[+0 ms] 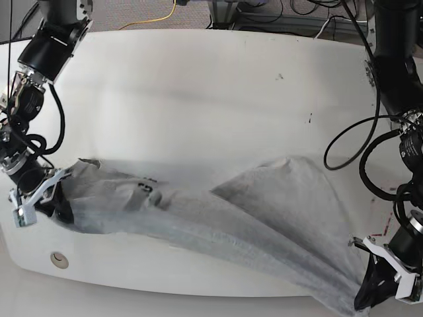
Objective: Layout the t-shirt on the table in an organized manner, then fold the t-shirt properly
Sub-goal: 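Lift the grey shirt with both grippers, shaking it open, then swing the shirt across the table and lay it flat with both grippers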
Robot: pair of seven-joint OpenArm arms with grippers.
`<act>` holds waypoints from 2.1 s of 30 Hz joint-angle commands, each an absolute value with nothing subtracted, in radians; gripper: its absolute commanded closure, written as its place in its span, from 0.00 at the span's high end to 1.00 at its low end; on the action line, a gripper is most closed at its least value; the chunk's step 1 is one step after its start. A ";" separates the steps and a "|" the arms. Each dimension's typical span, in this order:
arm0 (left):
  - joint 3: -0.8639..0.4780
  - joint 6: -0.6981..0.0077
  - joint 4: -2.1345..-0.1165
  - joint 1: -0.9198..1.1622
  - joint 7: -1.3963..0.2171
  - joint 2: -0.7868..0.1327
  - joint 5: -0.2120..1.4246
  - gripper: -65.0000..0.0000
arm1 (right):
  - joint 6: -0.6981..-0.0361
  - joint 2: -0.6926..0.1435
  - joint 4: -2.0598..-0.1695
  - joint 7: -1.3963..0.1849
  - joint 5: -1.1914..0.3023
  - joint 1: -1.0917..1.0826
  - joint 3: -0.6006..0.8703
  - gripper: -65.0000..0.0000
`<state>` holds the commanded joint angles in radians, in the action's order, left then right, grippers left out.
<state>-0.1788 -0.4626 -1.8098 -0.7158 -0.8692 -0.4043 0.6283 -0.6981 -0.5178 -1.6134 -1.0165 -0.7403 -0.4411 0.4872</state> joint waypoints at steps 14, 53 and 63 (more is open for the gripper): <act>-0.160 -0.410 -1.603 -1.150 -0.926 -0.329 0.628 0.01 | -0.698 -0.736 -1.165 -1.018 -0.739 -1.205 0.074 0.00; -0.179 -0.415 -1.865 -0.590 -0.974 -0.406 0.727 0.00 | -0.698 -0.659 -1.555 -1.237 -0.835 -0.335 0.584 0.00; -0.306 -0.415 -1.874 -0.265 -1.053 -0.415 0.780 0.00 | -0.698 -0.495 -1.750 -1.237 -0.855 0.048 0.714 0.00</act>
